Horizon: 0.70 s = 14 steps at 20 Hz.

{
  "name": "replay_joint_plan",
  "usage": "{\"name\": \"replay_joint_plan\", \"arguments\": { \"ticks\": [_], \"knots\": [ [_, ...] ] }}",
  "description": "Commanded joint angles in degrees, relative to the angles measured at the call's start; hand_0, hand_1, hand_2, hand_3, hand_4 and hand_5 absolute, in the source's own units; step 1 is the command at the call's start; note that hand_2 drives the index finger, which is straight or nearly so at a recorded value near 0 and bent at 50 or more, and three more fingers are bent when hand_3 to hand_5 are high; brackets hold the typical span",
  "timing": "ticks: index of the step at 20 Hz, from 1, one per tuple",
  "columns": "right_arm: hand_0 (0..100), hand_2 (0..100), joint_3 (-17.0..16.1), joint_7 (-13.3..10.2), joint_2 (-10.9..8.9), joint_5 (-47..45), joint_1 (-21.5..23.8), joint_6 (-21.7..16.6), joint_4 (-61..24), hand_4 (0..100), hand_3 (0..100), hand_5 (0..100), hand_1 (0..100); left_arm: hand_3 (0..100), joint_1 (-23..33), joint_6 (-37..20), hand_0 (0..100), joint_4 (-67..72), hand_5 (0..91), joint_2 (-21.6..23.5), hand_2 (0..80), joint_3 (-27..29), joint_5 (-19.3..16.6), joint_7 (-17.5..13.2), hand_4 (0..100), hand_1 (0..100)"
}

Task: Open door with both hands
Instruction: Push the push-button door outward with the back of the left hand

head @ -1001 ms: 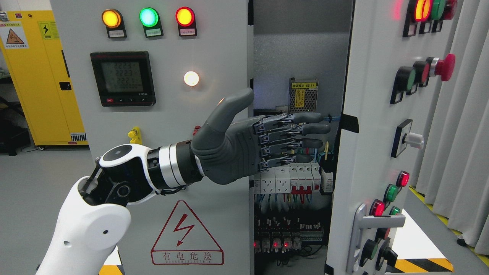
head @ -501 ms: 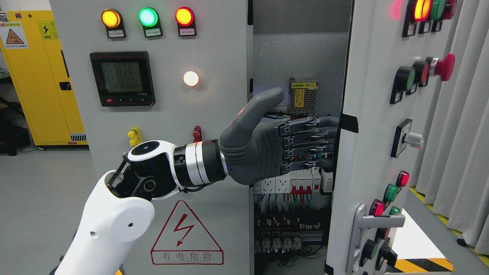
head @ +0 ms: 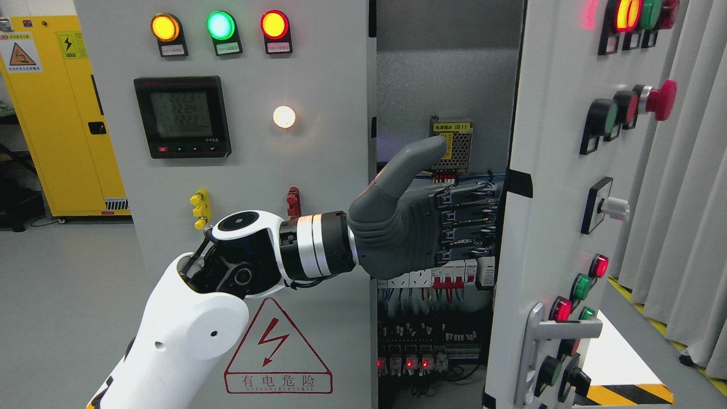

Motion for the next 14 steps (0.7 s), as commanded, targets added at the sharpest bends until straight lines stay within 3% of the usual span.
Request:
{"name": "replay_joint_plan", "arguments": {
  "ticks": [1,14],
  "knots": [
    [21,0,0.0,-0.03,-0.67,0.0,0.0,-0.05,0.0,0,0,0,6,14,-0.67,0.43,0,1.05,0.0,-2.84,6.3,-1.01,-0.07,0.04,13,7],
    [21,0,0.0,-0.03,-0.58,0.0,0.0,-0.05,-0.09,0,0,0,6,15,-0.76,0.61,0,2.19,0.0,-7.85,6.2,-1.98,-1.39,0.13,13,7]
  ]
}}
